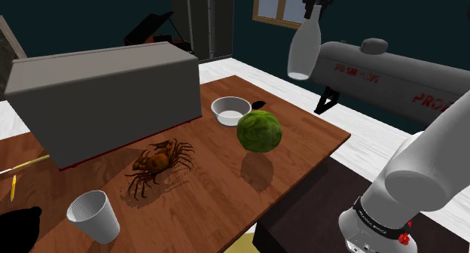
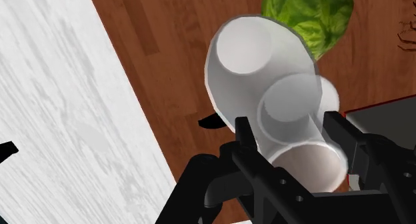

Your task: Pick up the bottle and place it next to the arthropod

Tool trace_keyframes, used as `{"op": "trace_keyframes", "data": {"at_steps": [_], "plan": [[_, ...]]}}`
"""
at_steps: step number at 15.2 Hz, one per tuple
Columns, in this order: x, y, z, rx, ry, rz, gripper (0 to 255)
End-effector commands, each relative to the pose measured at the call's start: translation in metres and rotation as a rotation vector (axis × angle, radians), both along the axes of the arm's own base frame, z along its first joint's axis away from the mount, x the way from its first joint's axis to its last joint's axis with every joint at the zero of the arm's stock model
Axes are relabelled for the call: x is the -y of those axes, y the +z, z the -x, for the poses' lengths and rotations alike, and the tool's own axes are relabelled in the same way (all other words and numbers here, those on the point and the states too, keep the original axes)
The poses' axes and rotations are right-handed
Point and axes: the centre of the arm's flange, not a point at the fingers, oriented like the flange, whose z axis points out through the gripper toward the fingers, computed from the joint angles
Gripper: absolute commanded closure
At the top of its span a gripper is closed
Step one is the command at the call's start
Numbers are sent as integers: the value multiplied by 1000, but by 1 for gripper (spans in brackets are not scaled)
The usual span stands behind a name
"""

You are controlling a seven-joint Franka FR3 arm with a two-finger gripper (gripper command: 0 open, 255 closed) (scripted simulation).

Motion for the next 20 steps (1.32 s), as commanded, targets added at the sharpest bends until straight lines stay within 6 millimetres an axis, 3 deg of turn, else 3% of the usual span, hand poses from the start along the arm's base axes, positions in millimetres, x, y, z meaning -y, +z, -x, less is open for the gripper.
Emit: {"op": "trace_keyframes", "data": {"at_steps": [1,20], "plan": [[-25,3,9,1,-2,1,255],[-271,3,59,1,-2,1,255]]}}
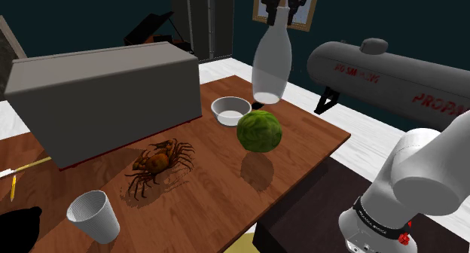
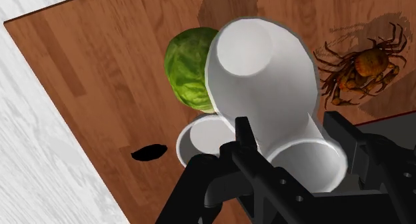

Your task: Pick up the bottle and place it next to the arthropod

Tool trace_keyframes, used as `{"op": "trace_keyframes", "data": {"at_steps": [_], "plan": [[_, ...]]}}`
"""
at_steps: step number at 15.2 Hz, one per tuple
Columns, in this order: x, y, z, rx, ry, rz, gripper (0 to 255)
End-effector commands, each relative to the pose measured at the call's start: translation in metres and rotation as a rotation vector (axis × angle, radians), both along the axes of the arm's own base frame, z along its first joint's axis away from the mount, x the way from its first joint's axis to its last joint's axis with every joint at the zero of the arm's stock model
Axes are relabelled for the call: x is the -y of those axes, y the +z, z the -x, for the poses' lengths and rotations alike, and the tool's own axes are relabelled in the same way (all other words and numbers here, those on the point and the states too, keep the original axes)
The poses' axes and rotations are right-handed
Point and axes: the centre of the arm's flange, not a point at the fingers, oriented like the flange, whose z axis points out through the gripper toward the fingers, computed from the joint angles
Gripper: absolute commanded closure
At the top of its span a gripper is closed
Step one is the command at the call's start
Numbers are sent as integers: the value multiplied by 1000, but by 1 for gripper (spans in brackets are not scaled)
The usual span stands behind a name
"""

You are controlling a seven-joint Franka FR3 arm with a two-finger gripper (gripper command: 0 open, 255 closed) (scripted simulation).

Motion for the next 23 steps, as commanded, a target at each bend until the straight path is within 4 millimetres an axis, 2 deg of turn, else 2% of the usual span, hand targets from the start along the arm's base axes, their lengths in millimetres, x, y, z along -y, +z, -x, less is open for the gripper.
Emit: {"op": "trace_keyframes", "data": {"at_steps": [1,22,23], "plan": [[-27,-1,5,1,-2,0,255],[-298,0,60,1,-2,0,255],[-319,0,64,1,-2,0,255]]}}
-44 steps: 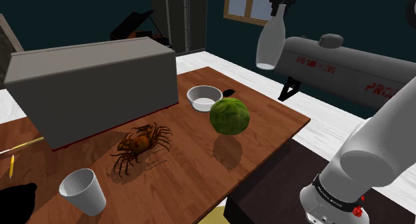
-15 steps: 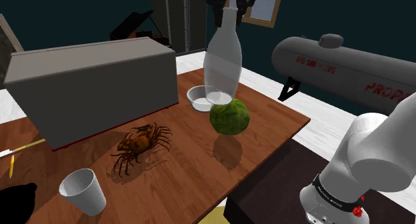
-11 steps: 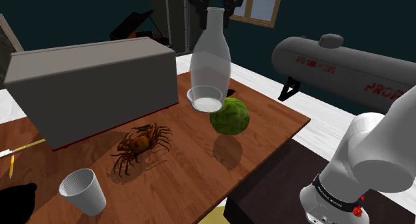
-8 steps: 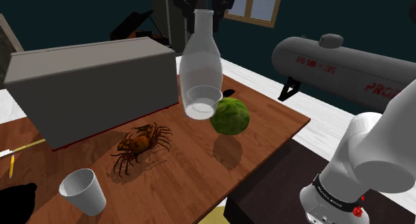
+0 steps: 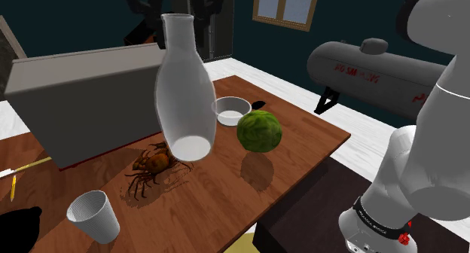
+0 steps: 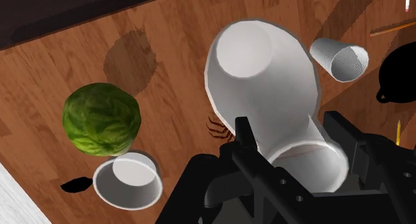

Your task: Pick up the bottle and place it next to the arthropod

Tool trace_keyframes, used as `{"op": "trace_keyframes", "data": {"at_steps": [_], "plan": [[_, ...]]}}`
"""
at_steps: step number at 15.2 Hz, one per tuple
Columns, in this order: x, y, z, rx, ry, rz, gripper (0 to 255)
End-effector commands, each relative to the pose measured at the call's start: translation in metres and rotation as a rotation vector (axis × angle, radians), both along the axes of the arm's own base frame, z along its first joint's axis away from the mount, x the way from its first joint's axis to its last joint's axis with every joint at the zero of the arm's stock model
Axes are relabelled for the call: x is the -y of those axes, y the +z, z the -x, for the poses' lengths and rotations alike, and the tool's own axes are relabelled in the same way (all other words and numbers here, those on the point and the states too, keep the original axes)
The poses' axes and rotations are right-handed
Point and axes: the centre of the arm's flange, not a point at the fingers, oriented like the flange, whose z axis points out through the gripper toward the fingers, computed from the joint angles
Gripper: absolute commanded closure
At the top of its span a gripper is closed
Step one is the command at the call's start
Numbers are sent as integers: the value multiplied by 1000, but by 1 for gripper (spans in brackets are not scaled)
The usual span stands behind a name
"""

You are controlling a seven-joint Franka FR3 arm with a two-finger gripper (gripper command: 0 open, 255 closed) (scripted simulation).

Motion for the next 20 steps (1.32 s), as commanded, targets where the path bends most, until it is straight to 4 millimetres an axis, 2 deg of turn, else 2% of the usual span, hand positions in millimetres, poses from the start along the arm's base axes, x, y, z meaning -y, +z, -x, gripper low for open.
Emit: {"op": "trace_keyframes", "data": {"at_steps": [1,20], "plan": [[-16,-4,6,0,-4,-1,255],[-16,-104,6,0,-4,-1,255]]}}
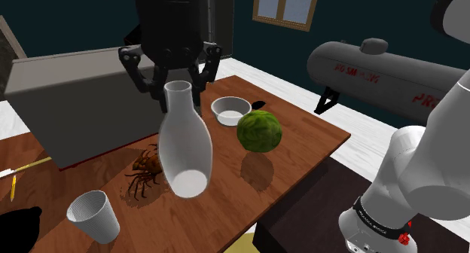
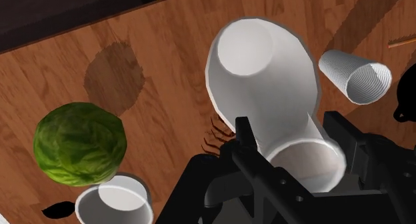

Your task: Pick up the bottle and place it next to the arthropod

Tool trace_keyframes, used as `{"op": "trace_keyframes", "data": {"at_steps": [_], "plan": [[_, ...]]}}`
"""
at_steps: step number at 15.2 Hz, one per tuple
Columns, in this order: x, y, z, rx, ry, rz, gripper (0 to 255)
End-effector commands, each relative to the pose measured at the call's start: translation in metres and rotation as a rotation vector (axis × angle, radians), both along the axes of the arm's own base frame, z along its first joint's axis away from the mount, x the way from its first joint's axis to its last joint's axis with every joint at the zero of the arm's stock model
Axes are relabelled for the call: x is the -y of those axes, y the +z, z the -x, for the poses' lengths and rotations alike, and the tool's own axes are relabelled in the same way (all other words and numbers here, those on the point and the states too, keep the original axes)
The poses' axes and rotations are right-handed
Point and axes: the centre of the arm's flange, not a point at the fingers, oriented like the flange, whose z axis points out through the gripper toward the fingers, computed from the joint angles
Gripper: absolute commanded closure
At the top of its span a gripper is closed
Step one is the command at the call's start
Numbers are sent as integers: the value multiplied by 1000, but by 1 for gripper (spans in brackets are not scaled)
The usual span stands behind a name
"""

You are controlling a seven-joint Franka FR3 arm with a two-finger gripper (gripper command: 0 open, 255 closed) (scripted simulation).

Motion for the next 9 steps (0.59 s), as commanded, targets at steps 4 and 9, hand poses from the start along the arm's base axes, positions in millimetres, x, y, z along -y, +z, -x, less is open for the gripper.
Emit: {"op": "trace_keyframes", "data": {"at_steps": [4,9], "plan": [[1,-27,0,1,0,-1,255],[1,-53,0,1,0,-1,255]]}}
